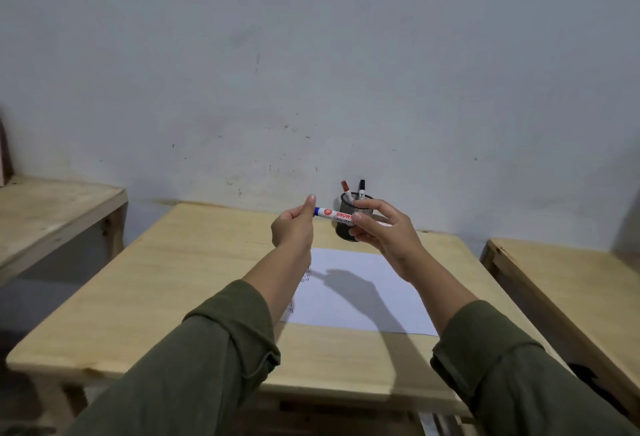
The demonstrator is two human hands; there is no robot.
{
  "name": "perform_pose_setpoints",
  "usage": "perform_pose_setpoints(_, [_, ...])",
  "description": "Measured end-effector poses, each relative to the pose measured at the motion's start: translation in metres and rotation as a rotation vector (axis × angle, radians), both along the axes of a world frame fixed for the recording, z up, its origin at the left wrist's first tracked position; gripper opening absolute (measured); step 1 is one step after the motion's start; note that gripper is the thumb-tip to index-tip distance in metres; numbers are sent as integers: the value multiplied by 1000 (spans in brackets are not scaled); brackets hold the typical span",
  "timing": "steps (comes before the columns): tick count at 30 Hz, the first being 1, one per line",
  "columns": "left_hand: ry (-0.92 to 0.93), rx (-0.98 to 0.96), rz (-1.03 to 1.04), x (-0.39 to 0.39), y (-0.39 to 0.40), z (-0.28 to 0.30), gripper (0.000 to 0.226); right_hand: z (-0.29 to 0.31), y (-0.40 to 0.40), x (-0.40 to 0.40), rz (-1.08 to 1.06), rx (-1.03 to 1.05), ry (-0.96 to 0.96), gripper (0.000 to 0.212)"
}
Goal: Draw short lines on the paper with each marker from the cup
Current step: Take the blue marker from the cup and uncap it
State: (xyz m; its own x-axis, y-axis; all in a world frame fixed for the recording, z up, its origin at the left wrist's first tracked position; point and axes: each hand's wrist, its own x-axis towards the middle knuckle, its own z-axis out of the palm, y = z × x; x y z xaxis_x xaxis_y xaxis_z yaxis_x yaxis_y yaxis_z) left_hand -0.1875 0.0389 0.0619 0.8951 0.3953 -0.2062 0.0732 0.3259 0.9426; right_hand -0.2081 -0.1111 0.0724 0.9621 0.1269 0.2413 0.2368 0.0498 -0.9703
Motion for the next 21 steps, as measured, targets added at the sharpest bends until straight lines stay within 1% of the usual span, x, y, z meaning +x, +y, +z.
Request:
perform_pose_setpoints(3, [27, -21, 13, -11, 3, -2, 41, -11, 4, -6, 16, 236, 56, 18])
perform_pose_setpoints(5, [36, -23, -3, -17, 4, -5, 42, -16, 8, -10, 17, 333, 76, 17])
perform_pose_setpoints(7, [28, -17, -40, -21, 4, -7, 41, -19, 12, -12, 16, 345, 70, 19])
perform_pose_setpoints(9, [19, -4, -81, -25, 1, -8, 43, -20, 17, -14, 21, 311, 57, 21])
perform_pose_setpoints(11, [14, -5, -102, -29, -1, -10, 41, -20, 21, -17, 25, 264, 55, 17])
perform_pose_setpoints(14, [-46, -93, -159, -31, 0, -14, 27, -19, 24, -21, 51, 257, 76, 10])
perform_pose_setpoints(17, [-94, -246, -258, -33, 1, -17, 25, -20, 23, -22, 100, 324, 107, 10])
perform_pose_setpoints(18, [-109, -277, -280, -34, 1, -17, 20, -21, 24, -22, 112, 336, 113, 9])
perform_pose_setpoints(19, [-118, -286, -301, -35, 2, -17, 15, -22, 25, -22, 120, 342, 118, 9])
perform_pose_setpoints(21, [-138, -298, -342, -33, 3, -18, 17, -23, 26, -22, 125, 348, 124, 10])
